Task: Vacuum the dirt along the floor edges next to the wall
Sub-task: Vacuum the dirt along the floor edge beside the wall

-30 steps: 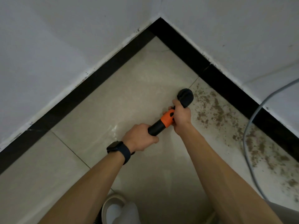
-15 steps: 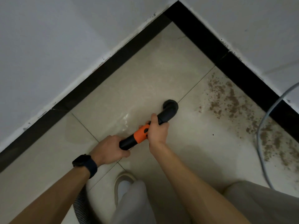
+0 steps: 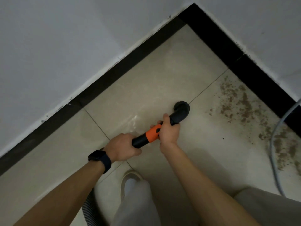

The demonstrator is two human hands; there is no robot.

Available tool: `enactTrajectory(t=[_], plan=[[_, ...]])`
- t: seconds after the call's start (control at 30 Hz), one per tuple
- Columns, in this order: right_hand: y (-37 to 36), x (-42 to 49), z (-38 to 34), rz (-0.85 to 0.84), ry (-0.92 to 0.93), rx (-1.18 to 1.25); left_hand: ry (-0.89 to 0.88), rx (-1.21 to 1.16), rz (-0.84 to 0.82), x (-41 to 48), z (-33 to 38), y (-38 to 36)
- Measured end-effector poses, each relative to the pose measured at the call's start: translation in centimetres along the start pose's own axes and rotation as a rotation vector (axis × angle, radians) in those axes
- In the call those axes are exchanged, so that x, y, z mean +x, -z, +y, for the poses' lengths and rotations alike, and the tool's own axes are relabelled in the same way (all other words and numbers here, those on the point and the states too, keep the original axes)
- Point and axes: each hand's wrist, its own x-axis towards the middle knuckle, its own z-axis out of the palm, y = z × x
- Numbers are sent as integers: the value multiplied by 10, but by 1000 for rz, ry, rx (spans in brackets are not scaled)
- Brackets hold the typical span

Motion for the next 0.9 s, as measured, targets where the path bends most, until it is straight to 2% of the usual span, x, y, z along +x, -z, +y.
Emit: enactTrajectory(t=[0.2, 0.33, 0.67, 0.8, 0.9], plan=[[27, 53, -78, 54, 84, 85, -120, -17, 36, 56, 87, 11], [43, 76, -117, 31, 109, 92, -146, -73, 60, 82, 130, 4], [50, 104, -152, 59, 135, 211, -270, 191, 214, 120, 175, 23], [35, 111, -171, -36, 112, 214, -276, 204, 301, 133, 184, 39], [8, 111, -183, -148, 99, 70, -209, 153, 369, 139, 175, 56]])
